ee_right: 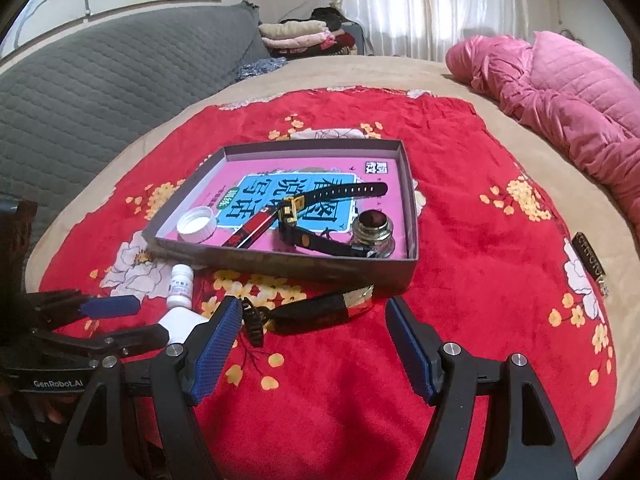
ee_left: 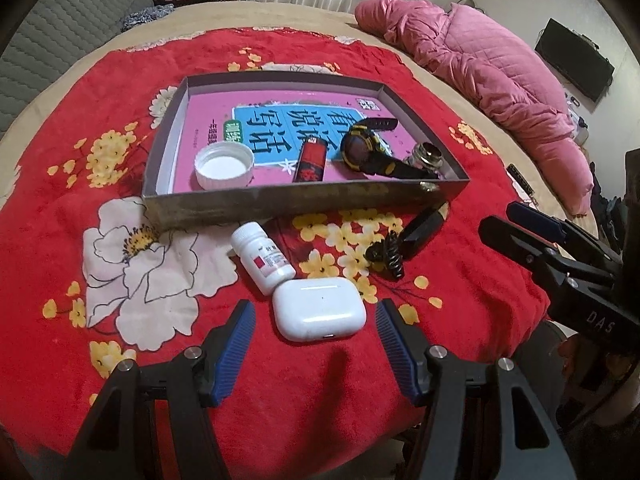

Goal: Organize rigid objects
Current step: 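Move the left tool toward the white earbuds case while the right tool approaches the black pen, then close the right tool on the black gold-tipped pen while the left tool reaches the earbuds case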

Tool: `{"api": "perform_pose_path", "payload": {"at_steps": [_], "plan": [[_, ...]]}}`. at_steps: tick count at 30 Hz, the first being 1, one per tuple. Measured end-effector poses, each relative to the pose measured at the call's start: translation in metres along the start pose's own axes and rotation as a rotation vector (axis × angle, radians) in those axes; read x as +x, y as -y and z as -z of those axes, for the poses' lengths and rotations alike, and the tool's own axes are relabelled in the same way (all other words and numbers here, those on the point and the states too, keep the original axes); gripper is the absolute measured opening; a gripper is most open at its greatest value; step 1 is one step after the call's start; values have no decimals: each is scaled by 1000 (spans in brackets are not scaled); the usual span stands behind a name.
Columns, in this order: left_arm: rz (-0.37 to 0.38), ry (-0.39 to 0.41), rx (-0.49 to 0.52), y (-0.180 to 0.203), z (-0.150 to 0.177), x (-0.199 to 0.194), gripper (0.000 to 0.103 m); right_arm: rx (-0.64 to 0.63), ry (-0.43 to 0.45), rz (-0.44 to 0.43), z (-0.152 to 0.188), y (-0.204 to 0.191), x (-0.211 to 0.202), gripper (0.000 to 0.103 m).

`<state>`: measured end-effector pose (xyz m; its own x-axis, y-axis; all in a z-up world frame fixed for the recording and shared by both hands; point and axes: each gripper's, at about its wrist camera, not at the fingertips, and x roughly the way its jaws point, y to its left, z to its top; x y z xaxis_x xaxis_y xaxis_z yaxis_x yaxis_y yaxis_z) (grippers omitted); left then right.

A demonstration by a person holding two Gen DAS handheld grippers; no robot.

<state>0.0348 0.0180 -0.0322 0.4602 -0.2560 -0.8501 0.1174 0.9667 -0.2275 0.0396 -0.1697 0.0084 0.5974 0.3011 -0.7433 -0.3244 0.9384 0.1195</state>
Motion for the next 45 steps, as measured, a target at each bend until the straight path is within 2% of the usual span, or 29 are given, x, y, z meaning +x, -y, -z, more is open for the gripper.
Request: {"api": "perform_pose_path", "payload": {"at_steps": [14, 28, 31, 35, 40, 45], "plan": [[46, -59, -63, -2, 7, 19, 62, 128, -84, 31, 9, 11, 25, 75], [23, -86, -166, -4, 5, 34, 62, 175, -131, 66, 12, 15, 43, 75], [5, -88, -170, -3, 5, 37, 62, 205, -139, 66, 11, 17, 46, 75], [-21, -88, -147, 2, 4, 42, 62, 244, -157, 112, 6, 16, 55, 75], [-13, -82, -151, 0, 4, 43, 62, 309, -190, 117, 0, 14, 70, 75], [-6, -81, -153, -1, 3, 45, 62, 348, -228, 166, -5, 10, 90, 75]]}}
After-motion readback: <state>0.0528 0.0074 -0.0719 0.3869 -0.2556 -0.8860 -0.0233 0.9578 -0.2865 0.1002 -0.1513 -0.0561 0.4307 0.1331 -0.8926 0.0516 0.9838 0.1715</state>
